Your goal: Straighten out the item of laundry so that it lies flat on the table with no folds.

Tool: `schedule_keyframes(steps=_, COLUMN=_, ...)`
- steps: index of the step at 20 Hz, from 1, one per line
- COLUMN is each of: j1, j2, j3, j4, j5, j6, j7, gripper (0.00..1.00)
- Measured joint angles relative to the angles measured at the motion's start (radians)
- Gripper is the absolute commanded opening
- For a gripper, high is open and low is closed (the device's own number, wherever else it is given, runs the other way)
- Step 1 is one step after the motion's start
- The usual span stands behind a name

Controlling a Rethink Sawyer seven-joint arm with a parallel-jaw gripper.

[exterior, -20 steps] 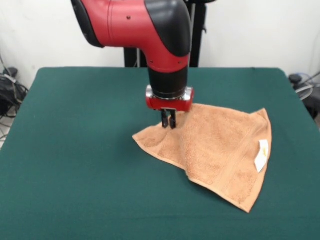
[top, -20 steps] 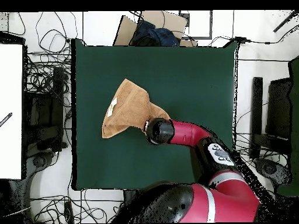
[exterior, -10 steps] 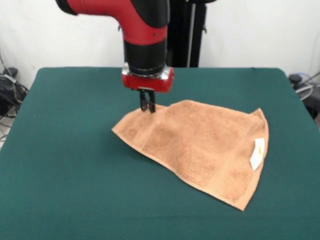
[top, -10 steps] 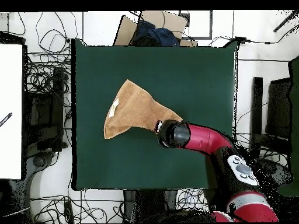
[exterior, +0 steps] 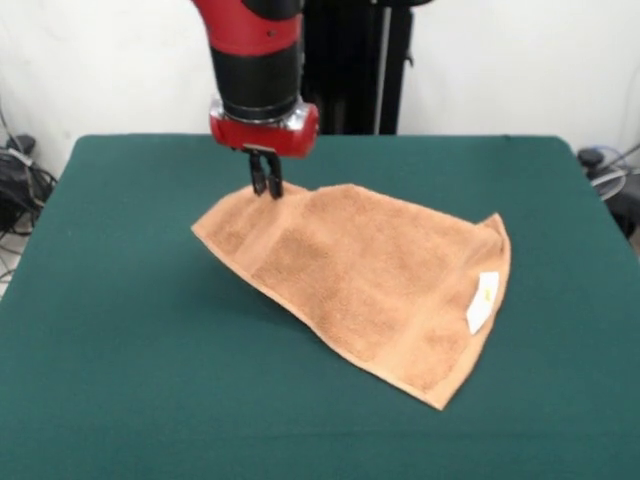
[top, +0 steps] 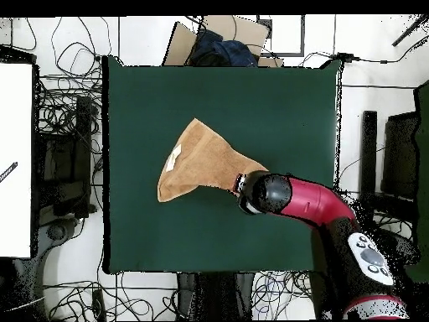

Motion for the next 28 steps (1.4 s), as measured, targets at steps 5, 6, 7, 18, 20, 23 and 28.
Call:
schedule_keyframes(steps=5, j1=-0.029, j2=-0.035, j3=0.006, j4=-0.011, j5=0.000, j6=0.080, j7=-0.005, gripper=0.00)
schedule_keyframes(steps=6, j1=-0.033, j2=-0.040, j3=0.007, j4=-0.014, j5=0.000, j6=0.090, j7=-0.006, gripper=0.00)
schedule_keyframes(steps=7, j1=-0.037, j2=-0.047, j3=0.008, j4=-0.019, j5=0.000, j6=0.106, j7=-0.006, gripper=0.00)
schedule_keyframes(steps=18, j1=-0.045, j2=-0.045, j3=0.063, j4=-0.158, j5=-0.030, j6=0.205, j7=-0.037, gripper=0.00)
schedule_keyframes(steps=20, j1=-0.045, j2=-0.021, j3=0.088, j4=-0.201, j5=-0.047, j6=0.205, j7=-0.054, gripper=0.00)
schedule_keyframes(steps=23, j1=-0.044, j2=0.000, j3=0.105, j4=-0.229, j5=-0.055, j6=0.205, j7=-0.067, gripper=0.00)
schedule_keyframes(steps=28, j1=-0.046, j2=0.048, j3=0.146, j4=-0.274, j5=-0.083, j6=0.202, j7=-0.076, gripper=0.00)
